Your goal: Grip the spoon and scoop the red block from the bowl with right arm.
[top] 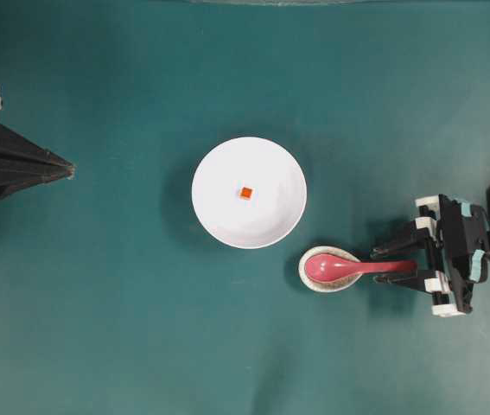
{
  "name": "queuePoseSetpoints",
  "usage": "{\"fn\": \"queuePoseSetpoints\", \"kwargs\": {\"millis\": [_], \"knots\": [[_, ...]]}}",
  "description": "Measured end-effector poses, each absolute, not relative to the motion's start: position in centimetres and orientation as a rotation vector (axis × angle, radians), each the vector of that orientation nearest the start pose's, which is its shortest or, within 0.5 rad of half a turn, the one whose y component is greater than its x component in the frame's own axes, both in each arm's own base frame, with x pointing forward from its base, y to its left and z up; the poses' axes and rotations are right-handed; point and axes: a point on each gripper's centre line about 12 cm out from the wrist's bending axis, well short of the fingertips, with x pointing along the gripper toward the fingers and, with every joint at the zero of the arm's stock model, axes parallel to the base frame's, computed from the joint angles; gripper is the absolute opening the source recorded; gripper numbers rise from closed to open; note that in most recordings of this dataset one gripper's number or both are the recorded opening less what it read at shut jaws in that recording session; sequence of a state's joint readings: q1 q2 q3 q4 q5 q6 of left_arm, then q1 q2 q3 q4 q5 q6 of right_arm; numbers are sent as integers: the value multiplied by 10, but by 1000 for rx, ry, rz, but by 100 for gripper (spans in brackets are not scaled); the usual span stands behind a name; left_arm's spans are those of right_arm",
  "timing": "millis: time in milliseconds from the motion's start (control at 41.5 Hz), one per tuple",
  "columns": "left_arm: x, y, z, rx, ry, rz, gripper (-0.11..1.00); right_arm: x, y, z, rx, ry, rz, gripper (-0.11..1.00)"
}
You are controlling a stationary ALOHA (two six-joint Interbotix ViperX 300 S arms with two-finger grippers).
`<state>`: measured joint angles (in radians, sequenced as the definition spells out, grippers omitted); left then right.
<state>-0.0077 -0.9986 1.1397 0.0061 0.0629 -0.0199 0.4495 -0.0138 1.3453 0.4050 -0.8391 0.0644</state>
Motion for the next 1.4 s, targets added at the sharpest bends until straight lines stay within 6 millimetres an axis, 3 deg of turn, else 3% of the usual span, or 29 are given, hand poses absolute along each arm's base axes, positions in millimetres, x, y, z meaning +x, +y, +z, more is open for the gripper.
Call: {"fn": "queuePoseSetpoints", "kwargs": {"millis": [1012, 1397], "knots": [[193, -1, 273, -11, 209, -6, 0, 215, 64, 80, 136, 495, 60, 42], [192, -2, 272, -11, 216, -7, 0, 215, 64, 80, 135, 495, 60, 25]]}}
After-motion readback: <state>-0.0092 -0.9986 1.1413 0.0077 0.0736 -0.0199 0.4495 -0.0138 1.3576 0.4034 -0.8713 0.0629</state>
